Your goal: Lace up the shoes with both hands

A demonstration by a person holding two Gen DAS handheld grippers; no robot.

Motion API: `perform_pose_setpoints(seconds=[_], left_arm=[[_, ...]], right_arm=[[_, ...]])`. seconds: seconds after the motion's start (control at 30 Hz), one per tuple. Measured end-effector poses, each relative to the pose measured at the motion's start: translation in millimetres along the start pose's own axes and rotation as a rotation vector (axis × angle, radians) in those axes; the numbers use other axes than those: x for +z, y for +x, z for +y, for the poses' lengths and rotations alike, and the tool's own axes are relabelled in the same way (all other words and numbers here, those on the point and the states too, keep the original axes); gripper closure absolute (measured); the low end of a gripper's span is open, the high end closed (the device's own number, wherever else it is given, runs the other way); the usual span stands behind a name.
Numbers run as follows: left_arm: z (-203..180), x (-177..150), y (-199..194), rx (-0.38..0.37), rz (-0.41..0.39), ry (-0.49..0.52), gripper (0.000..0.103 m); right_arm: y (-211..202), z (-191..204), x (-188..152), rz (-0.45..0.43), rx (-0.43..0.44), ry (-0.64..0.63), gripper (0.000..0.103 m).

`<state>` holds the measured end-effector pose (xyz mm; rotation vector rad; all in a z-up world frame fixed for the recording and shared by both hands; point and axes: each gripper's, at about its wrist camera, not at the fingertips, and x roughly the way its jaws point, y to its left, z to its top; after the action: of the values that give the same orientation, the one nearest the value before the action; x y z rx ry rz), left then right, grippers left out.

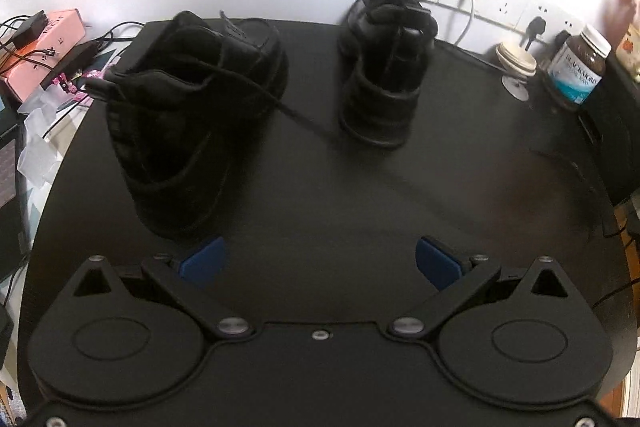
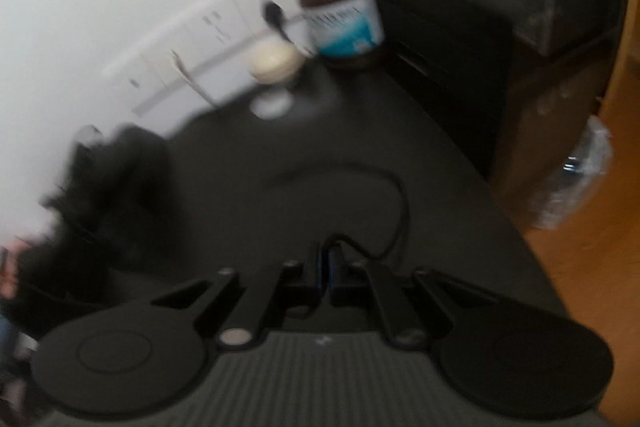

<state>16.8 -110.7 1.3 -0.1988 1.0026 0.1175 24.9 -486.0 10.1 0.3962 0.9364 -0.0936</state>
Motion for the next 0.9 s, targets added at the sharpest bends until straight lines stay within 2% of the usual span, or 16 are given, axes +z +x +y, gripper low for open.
perform_pose_setpoints(seconds=[0.07,0.17,0.27,0.37,0.43,0.5,0.57,0.67,0.77,0.87,0.9], left_arm=[[0,0,3,0.012,0.007,-0.010,0.000],[2,1,6,0.031,0.015,-0.035,0.000],[9,1,8,0.049,0.021,-0.062,0.000],[18,1,10,0.052,0.032,-0.083,0.000],[25,4,11,0.050,0.033,-0.103,0.000],[33,7,10,0.051,0.029,-0.122,0.000],[40,9,8,0.058,0.014,-0.124,0.001],[52,16,0,0.064,-0.036,-0.102,0.001],[66,26,-11,0.093,-0.099,-0.099,0.001],[79,40,-20,0.128,-0.151,-0.123,0.001],[83,45,-22,0.141,-0.170,-0.134,0.001]], right_arm=[[4,-5,-2,0.035,-0.008,-0.004,0.099],[9,6,-1,0.082,-0.027,-0.074,0.094],[11,32,4,0.073,-0.036,-0.189,0.060],[9,72,7,0.010,-0.017,-0.364,0.056],[10,99,5,0.003,0.063,-0.455,0.053],[17,127,-1,0.036,0.161,-0.525,0.050],[27,157,-12,0.074,0.212,-0.619,0.050],[39,194,-21,0.096,0.263,-0.737,0.050],[35,223,-17,0.078,0.369,-0.789,0.048],[31,251,-12,0.032,0.444,-0.816,0.032],[30,258,-11,0.009,0.452,-0.818,0.031]])
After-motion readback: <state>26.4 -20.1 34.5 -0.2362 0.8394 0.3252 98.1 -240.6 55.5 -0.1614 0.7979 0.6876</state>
